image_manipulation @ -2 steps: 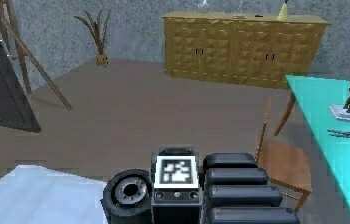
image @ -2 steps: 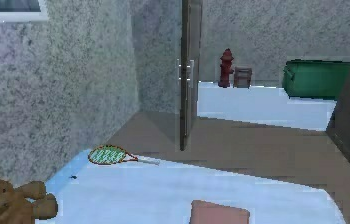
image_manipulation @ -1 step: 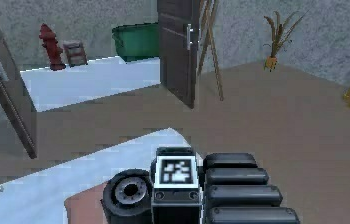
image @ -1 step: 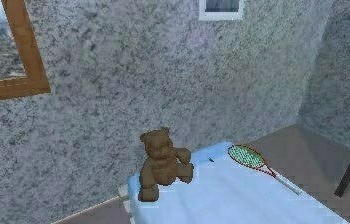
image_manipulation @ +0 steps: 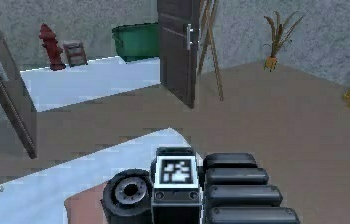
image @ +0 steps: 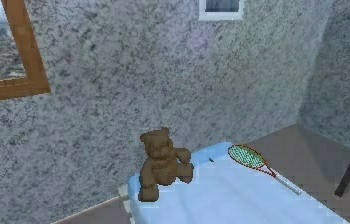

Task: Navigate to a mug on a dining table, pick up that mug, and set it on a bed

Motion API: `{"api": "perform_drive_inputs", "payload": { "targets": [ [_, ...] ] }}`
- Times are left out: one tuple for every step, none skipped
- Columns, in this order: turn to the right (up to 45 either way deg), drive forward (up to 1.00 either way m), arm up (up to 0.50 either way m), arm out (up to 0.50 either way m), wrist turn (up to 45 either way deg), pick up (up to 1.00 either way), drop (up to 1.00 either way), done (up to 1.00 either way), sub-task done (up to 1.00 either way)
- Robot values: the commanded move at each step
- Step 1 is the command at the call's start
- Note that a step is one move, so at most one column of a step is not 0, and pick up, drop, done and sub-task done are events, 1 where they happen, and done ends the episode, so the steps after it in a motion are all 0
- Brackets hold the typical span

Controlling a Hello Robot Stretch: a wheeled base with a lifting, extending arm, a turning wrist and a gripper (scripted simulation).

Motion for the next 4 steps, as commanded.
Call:
{"api": "perform_drive_inputs", "payload": {
  "targets": [
    [45.0,0.0,0.0,0.0,0.0,0.0,0.0,0.0,0.0],
    [45.0,0.0,0.0,0.0,0.0,0.0,0.0,0.0,0.0],
    [6.0,0.0,0.0,0.0,0.0,0.0,0.0,0.0,0.0],
    [-45.0,0.0,0.0,0.0,0.0,0.0,0.0,0.0,0.0]
  ]
}}
